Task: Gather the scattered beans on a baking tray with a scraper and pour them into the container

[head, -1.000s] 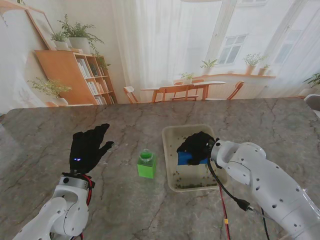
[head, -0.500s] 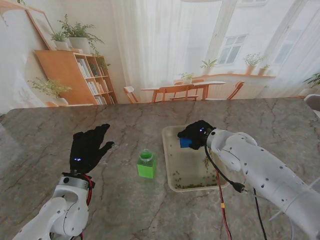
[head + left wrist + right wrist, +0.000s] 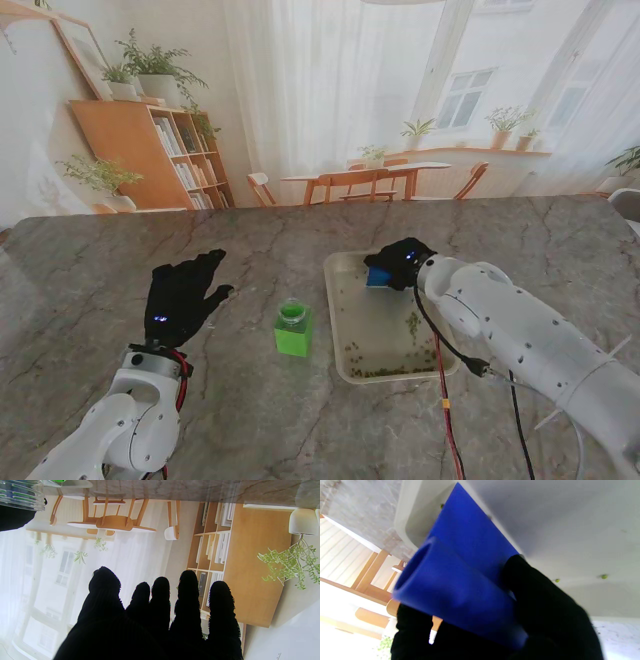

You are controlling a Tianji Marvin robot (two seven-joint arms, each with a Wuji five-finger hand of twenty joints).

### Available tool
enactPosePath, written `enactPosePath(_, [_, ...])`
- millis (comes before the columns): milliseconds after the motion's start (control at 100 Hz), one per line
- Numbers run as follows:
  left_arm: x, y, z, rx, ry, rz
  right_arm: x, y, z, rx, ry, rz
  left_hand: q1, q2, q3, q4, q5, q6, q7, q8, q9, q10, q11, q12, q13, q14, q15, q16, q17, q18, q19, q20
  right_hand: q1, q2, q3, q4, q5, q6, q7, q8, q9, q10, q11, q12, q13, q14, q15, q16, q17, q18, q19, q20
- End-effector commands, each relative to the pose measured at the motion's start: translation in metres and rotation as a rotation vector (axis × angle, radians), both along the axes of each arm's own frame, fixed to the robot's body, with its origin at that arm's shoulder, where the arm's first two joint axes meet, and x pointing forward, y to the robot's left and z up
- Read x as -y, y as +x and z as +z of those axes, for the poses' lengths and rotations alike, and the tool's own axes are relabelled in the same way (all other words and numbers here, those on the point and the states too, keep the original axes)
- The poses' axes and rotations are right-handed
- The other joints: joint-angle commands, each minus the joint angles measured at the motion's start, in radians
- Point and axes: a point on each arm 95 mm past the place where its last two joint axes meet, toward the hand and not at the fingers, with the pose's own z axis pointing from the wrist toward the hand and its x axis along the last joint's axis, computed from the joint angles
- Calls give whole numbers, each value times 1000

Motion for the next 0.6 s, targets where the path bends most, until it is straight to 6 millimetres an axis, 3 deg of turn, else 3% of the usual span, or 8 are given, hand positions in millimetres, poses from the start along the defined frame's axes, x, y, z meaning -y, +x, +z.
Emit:
enactPosePath(0, [2, 0, -1, -6, -1, -8, 2, -2, 0, 1, -4, 11, -8, 66, 7, 96, 11, 13, 1, -7, 6, 3, -14, -5, 13, 8, 5, 7, -14, 22, -23, 24, 40, 18, 47, -4, 61, -55, 66, 32, 45, 1, 70, 32, 66, -106, 79, 10, 43, -10, 54, 17])
enactPosePath(250, [5, 2, -2, -18, 2, -16, 1, 1, 6, 60, -7, 22, -7, 65, 7, 96, 12, 12, 1, -6, 8, 3, -13, -4, 13, 7, 5, 7, -13, 23, -23, 24, 45, 20, 88, -6, 79, -73, 60, 96, 52, -2, 109, 79, 81, -156, 156, 38, 85, -35, 92, 24])
enactPosePath(590, [6, 2, -3, -30, 12, -23, 0, 18, 0, 91, -20, 23, -6, 65, 7, 96, 13, 13, 2, -6, 7, 4, -14, -4, 14, 8, 6, 7, -14, 23, -24, 24, 82, 89, -32, -2, 26, -98, 47, 125, -13, -27, 108, 67, 39, -158, 130, 30, 64, -50, 62, 11])
